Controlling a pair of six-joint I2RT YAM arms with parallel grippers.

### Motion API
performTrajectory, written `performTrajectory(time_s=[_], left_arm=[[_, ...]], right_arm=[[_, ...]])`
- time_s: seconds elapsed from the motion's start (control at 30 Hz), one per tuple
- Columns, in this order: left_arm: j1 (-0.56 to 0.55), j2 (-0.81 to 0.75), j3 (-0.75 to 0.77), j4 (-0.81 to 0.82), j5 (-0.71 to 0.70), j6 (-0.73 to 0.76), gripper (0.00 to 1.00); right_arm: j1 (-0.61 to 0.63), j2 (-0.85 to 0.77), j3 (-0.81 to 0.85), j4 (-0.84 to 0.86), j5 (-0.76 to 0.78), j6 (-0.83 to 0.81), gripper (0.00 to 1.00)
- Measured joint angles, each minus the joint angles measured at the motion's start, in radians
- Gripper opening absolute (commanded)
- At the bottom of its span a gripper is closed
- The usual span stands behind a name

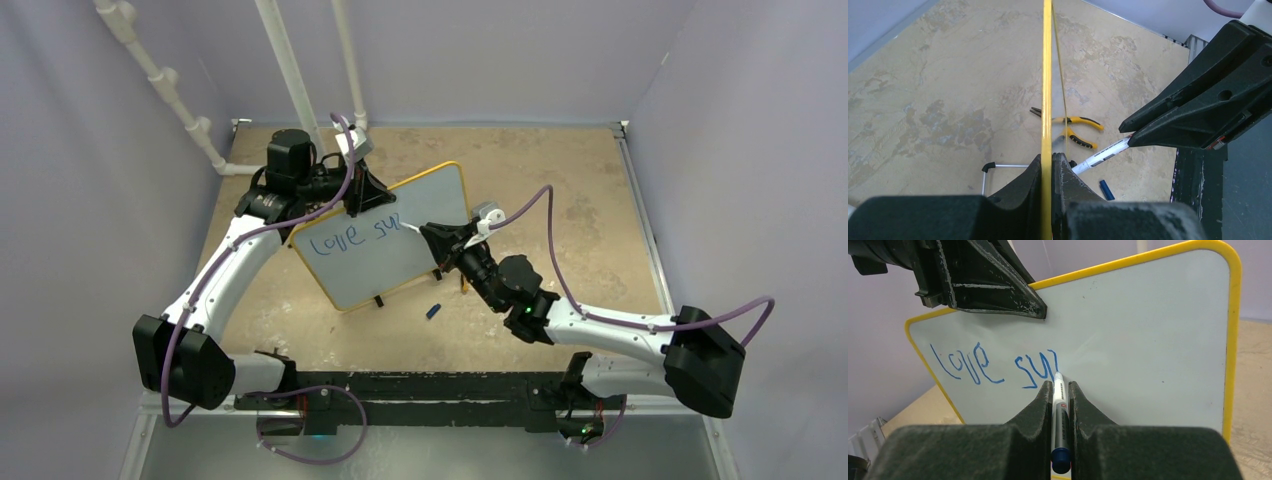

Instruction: Write a sentence on the whiteboard

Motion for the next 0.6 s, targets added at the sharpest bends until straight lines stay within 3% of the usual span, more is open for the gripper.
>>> performTrajectory(time_s=[0.6], left_arm=[[0.004, 0.004, 0.0, 0.003, -0.002, -0.001, 0.0]], right_arm=[[0.001, 0.028, 0.0, 0.096, 0.041, 0.001, 0.0]])
